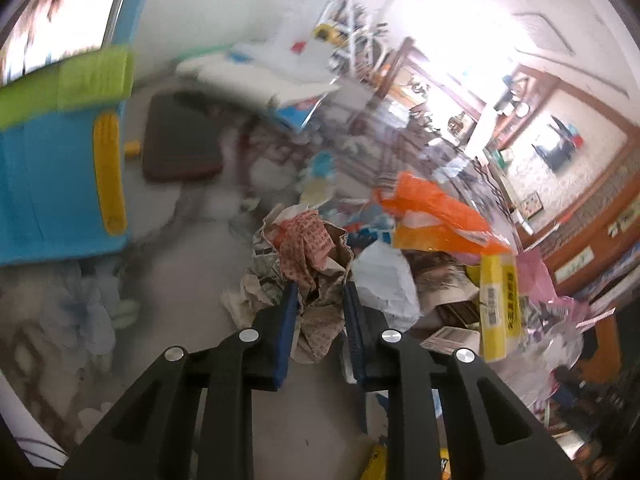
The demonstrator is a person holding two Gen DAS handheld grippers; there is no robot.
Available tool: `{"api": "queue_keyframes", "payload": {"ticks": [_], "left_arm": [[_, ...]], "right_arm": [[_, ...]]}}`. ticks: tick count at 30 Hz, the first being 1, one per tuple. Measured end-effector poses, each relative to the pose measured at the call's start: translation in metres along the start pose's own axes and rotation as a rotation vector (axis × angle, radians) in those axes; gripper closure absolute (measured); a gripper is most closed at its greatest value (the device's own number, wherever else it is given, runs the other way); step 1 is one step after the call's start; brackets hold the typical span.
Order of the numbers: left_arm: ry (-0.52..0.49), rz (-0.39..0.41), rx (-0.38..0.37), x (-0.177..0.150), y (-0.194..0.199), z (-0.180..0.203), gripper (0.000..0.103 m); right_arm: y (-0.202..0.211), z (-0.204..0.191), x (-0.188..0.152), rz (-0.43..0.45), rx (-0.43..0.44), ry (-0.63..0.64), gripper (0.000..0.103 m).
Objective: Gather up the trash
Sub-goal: 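Grasp the clear plastic water bottle with the right tool while the left tool grasps crumpled paper, then carry the bottle and paper to the red bucket and open both tools over it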
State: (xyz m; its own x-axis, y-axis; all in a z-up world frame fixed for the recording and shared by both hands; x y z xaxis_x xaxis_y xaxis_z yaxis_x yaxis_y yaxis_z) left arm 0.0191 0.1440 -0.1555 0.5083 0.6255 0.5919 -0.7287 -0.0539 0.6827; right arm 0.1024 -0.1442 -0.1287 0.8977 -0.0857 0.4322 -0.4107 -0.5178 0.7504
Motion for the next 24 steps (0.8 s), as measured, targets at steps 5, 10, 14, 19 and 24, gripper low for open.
{"api": "queue_keyframes", "payload": {"ticks": [5, 10, 14, 19, 24], "left_arm": [[-0.132, 0.085, 0.012, 0.002, 0.027, 0.035, 0.103], [-0.209, 0.114, -0.052, 0.000, 0.040, 0.080, 0.103], [-0.253, 0.121, -0.134, -0.005, 0.051, 0.121, 0.103], [-0.311, 0.116, -0.246, -0.022, 0.062, 0.177, 0.103], [-0.374, 0.065, -0.353, -0.054, 0.056, 0.237, 0.103]], "right_arm": [[0.029, 0.016, 0.003, 0.052, 0.016, 0.016, 0.063], [0.056, 0.038, 0.008, 0.115, 0.021, 0.004, 0.063], [0.076, 0.056, 0.015, 0.167, 0.025, -0.021, 0.063], [0.101, 0.085, 0.025, 0.247, -0.018, -0.054, 0.063], [0.124, 0.115, 0.032, 0.317, -0.082, -0.087, 0.063]]}}
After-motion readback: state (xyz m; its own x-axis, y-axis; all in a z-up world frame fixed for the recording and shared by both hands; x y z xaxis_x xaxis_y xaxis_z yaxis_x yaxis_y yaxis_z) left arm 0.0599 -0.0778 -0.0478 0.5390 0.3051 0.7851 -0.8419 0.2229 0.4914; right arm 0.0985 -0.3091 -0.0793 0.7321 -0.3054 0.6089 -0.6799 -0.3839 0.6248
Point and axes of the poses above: each gripper's, at about its wrist camera, not at the fingertips, and y roughly against the way its jaws point, z to its right, x to its top, the point moved 10 cm from there along -y, roughly the way its jaws point, and after that the axes turned 5 degrees about -x, right-handed, at the moved point
